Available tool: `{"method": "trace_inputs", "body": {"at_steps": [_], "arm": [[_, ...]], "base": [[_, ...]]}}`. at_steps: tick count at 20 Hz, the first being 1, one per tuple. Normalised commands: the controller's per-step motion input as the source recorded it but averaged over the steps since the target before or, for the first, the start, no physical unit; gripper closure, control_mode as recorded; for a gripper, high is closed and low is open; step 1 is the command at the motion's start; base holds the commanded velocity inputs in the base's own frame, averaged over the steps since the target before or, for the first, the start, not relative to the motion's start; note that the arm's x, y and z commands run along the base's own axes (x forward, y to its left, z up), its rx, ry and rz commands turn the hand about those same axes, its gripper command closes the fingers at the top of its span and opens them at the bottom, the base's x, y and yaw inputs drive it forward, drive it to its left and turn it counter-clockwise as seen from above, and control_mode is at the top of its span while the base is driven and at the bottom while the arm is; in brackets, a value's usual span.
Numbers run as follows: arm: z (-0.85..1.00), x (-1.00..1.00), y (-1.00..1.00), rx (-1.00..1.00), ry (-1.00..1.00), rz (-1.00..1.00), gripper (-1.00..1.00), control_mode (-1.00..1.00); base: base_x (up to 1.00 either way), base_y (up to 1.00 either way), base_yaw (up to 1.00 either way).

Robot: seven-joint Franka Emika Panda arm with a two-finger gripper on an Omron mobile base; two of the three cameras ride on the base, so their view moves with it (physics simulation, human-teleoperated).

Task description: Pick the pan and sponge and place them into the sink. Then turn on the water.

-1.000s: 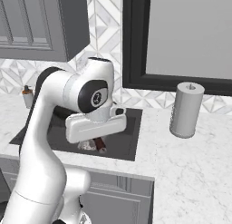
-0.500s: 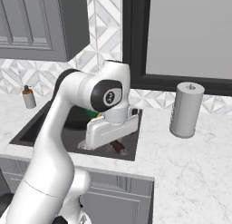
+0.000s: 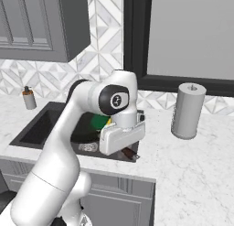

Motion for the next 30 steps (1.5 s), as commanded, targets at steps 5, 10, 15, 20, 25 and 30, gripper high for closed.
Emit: {"method": "trace_inputs", "body": {"at_steps": [5,10,15,20,25,30], "arm": [[-0.14,0.35,-0.01,-0.06,0.1,0.08,1.0,-1.0],[-0.02,0.4,0.01,-0.04,0.14,0.05,1.0,-1.0],[0.0,0.44,0.0,-0.01,0.2,0.0,1.0,-1.0],[-0.16,0.0,0.29,0.0,0.13,0.0,1.0,-1.0],[-0.14,0.06,0.53,0.0,0.0,0.0,1.0,-1.0],[-0.04,0.28,0.3,0.0,0.0,-0.02,1.0,-1.0]], "base": [[0.0,0.0,0.0],[0.0,0.0,0.0],[0.0,0.0,0.0],[0.0,0.0,0.0],[0.0,0.0,0.0],[0.0,0.0,0.0]]}}
